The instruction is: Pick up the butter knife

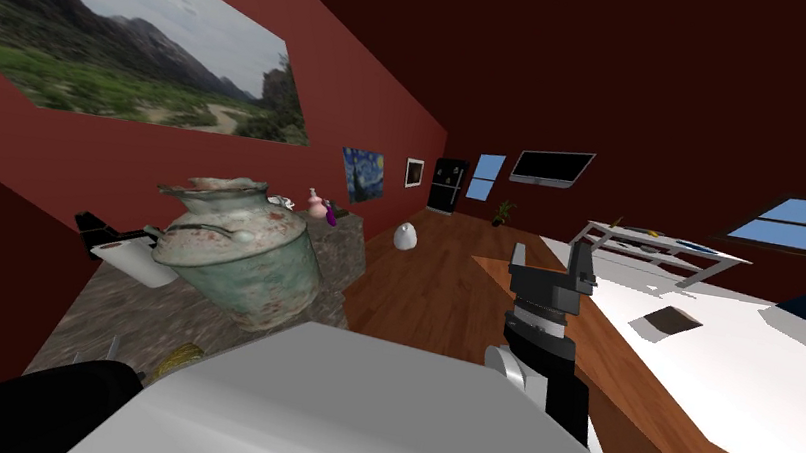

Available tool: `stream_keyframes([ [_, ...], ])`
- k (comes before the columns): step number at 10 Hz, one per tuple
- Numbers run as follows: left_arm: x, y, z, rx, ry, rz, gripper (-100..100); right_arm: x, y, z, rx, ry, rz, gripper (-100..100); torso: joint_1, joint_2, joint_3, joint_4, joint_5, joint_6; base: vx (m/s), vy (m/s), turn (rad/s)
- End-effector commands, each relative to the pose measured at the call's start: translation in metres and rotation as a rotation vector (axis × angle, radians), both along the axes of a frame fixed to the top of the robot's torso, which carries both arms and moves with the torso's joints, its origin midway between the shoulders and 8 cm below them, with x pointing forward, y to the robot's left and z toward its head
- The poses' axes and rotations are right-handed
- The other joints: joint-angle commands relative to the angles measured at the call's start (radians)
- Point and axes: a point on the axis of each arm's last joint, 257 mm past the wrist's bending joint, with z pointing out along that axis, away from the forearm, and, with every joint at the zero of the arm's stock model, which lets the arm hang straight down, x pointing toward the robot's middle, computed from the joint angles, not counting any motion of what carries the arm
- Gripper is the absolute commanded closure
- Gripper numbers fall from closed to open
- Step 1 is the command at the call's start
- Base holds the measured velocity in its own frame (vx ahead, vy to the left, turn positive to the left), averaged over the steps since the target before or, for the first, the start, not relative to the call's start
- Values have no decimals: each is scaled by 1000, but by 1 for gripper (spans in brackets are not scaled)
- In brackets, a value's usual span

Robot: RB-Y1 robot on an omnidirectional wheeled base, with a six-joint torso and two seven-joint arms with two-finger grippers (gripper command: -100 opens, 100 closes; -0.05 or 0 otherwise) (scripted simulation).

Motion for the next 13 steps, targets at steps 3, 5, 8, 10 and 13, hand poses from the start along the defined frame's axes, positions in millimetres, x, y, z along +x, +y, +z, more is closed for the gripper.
stream_keyframes([
  [3,1,2,-9,-3,-19,12,-100,0,0,0,0,0,0,0,1,0,0,0,0,0,-17,6,-22],
  [5,1,3,-15,-6,-32,20,-100,0,0,0,0,0,0,0,2,4,2,1,0,0,-61,14,-52],
  [8,3,5,-27,-12,-56,34,-100,0,0,0,0,0,0,0,8,5,3,1,6,-2,-63,8,-28],
  [10,6,5,-24,-9,-58,26,100,0,0,0,0,0,0,0,12,6,4,1,9,-4,-14,-1,0],
  [13,6,5,-24,-8,-57,26,100,0,0,0,0,0,0,0,13,4,2,1,10,-4,0,-1,-5],
])
